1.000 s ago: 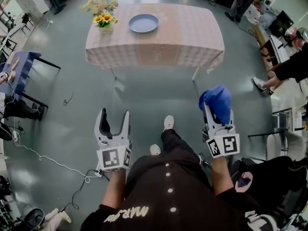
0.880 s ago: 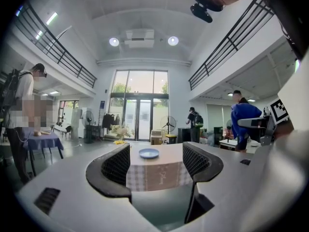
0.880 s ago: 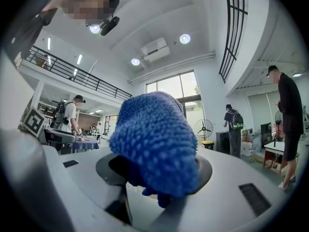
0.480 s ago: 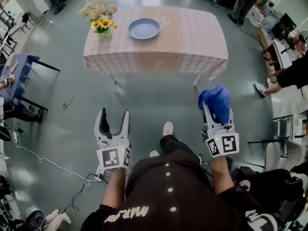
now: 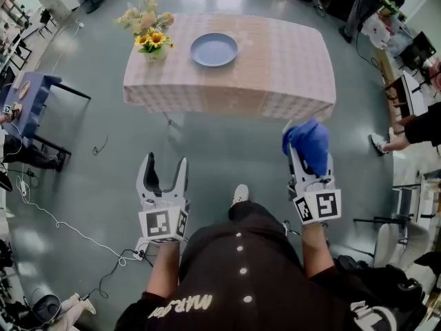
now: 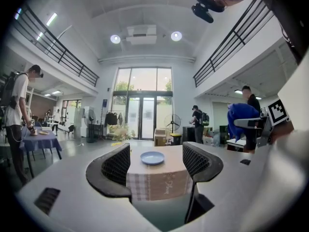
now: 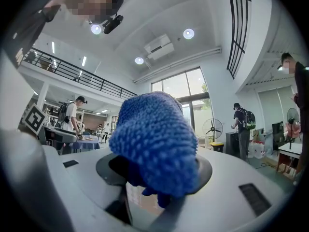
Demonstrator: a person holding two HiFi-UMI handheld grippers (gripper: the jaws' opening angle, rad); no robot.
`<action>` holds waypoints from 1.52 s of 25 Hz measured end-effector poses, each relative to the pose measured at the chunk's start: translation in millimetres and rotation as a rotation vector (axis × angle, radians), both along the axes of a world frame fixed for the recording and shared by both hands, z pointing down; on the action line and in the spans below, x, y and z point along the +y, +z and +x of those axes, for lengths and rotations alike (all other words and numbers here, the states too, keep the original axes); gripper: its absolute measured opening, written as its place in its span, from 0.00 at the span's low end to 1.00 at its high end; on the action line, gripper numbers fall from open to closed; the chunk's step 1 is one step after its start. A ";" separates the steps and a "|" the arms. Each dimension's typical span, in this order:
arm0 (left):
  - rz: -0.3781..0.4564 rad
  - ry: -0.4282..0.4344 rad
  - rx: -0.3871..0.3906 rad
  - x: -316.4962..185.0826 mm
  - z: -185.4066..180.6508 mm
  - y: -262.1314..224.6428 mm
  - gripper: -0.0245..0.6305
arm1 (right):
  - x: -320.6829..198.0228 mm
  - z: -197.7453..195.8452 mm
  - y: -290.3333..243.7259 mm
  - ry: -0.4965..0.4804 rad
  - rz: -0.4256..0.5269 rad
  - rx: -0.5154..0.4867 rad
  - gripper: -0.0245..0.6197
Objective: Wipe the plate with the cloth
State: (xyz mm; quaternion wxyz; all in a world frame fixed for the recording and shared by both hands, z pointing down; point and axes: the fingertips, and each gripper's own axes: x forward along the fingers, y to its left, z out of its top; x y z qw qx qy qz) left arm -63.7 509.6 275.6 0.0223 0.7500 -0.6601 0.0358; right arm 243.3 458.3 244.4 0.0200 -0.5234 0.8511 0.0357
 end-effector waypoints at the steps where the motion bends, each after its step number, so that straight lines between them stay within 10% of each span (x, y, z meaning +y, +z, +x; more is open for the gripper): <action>1: -0.003 0.002 -0.005 -7.4 4.1 -0.6 0.54 | -8.8 0.7 -1.7 -0.007 0.003 0.003 0.34; 38: -0.044 -0.056 0.025 -192.0 8.0 10.8 0.54 | -196.9 2.8 -8.3 -0.060 0.019 0.015 0.34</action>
